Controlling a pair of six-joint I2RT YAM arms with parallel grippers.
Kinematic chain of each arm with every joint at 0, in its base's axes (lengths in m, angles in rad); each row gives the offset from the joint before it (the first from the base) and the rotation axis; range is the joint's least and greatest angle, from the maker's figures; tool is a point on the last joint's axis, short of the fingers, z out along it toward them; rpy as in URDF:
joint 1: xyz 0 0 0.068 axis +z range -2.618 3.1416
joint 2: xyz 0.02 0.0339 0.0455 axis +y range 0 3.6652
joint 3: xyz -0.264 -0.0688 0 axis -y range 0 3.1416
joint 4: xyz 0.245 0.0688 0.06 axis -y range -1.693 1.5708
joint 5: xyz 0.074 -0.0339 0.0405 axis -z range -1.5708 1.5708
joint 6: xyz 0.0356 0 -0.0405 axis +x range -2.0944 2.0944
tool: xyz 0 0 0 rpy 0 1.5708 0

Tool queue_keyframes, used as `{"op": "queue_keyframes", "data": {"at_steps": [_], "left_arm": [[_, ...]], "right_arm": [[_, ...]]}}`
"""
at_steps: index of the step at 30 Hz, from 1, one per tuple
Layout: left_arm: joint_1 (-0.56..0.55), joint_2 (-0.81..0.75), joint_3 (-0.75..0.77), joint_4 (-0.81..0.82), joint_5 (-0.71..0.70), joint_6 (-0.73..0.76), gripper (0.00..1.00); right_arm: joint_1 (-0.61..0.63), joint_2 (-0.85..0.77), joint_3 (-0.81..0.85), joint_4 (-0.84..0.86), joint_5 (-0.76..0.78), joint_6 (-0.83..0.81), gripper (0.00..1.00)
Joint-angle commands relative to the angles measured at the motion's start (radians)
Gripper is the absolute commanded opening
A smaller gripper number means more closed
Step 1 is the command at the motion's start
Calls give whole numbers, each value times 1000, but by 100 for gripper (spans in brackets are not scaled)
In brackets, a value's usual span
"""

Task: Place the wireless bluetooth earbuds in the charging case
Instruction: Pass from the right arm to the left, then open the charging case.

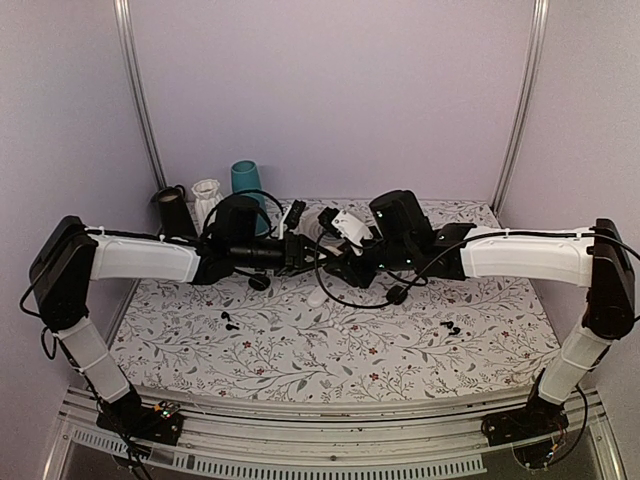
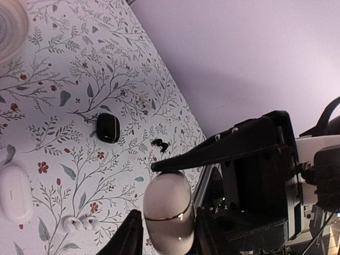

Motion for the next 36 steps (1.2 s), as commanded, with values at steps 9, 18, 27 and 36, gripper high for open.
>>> {"op": "queue_keyframes", "data": {"at_steps": [9,18,27,36], "left_arm": [[-13,6,24,26,16,24,0],[-9,-82,4,-9,-58,183,0],[10,-150,8,-9,-34,279,0],[6,-238,-18,90,79,380,0]], "right_arm": [[10,21,46,-1,59,18,60],[-3,-44,-8,48,-23,113,92],[-21,-208,-126,173,-149,263,93],[-82,-304,-173,285,-290,478,89]]}}
